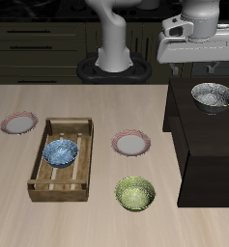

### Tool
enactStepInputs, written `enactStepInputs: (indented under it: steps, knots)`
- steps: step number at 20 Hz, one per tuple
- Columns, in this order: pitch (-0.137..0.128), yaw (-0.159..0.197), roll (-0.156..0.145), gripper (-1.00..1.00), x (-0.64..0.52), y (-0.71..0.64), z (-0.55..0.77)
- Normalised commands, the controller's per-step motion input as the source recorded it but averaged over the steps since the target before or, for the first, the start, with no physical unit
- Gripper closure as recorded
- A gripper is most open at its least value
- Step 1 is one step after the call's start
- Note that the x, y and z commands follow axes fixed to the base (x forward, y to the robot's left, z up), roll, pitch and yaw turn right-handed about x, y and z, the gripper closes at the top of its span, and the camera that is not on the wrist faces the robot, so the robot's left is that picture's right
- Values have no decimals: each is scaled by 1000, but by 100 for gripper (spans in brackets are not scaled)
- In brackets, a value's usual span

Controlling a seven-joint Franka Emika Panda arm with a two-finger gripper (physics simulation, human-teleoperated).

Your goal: Place the black bowl onto the plate that is in the table center and place the green bowl onto the plate that is next to the blue bowl

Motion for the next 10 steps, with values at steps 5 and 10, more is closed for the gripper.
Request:
enactStepInputs:
  steps: [5, 10]
  knots:
    - [20, 1, 3, -100, 105, 25, -235]
    - [22, -4, -13, -100, 112, -28, -262]
